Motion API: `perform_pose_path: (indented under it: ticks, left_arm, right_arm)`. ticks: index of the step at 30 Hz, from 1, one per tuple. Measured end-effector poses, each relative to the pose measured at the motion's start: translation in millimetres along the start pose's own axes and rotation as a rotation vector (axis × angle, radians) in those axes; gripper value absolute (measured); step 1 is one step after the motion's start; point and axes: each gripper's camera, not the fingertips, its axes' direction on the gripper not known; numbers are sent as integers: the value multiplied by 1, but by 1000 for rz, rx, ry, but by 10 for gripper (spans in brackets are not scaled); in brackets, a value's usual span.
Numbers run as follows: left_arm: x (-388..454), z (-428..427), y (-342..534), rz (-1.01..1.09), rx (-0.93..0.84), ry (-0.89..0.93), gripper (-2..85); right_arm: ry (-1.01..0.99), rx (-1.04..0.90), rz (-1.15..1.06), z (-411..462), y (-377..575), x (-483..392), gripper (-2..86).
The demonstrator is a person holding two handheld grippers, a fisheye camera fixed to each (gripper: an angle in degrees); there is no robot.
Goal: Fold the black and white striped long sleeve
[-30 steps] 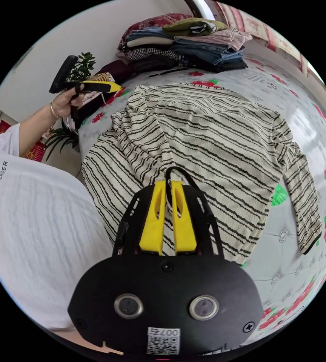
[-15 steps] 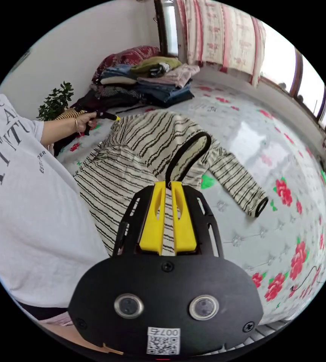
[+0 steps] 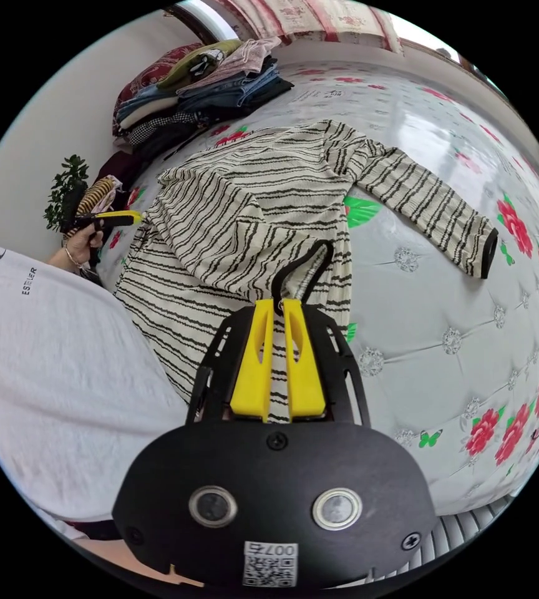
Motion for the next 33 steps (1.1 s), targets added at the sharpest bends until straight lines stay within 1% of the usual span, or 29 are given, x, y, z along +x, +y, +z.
perform_pose_path:
  ticks: [2, 3, 4, 5, 8, 11, 13, 17, 19, 21, 23, 27, 30, 33]
  left_arm:
    - [-16, 18, -4, -48, -54, 16, 71]
    - [-19, 21, -6, -54, -58, 24, 51]
    - [-25, 23, -8, -48, -52, 40, 12]
    - [-32, 25, -10, -44, -59, 42, 4]
    - [-53, 20, -6, -58, -52, 61, -4]
    - [-68, 10, 6, -51, -36, 81, -3]
    - [-77, 4, 15, -68, -36, 73, -2]
    - [-98, -12, 32, -114, -26, 58, -4]
    - [-107, -21, 36, -135, -26, 30, -2]
    - [-118, -34, 40, -159, -4, 7, 7]
    - [-134, -52, 41, -208, 44, 13, 31]
    - [-145, -65, 31, -252, 93, 62, 46]
    - [-141, -68, 18, -264, 71, 3, 44]
    - [-140, -74, 14, -258, 56, -42, 40]
  right_arm:
    - [14, 27, -3, -6, 9, -2, 2]
    - [18, 54, -8, -13, 15, -3, 2]
    - [15, 74, -10, -19, 22, -4, 2]
    - [12, 81, -7, -20, 25, -4, 2]
    - [12, 59, 24, -5, 49, 5, 3]
    - [-49, -33, 73, 37, 76, 18, 4]
    - [-66, -81, 69, 62, 96, 13, 8]
    - [-65, -55, 56, 64, 120, 9, 18]
    - [-82, -32, 58, 49, 132, 16, 28]
    - [-54, 19, 53, 28, 142, 25, 38]
    - [-13, 75, 70, 4, 151, 42, 49]
    - [84, 241, 230, -40, 163, 120, 74]
    - [143, 321, 347, -53, 160, 186, 85]
    - [177, 345, 460, -52, 153, 250, 89]
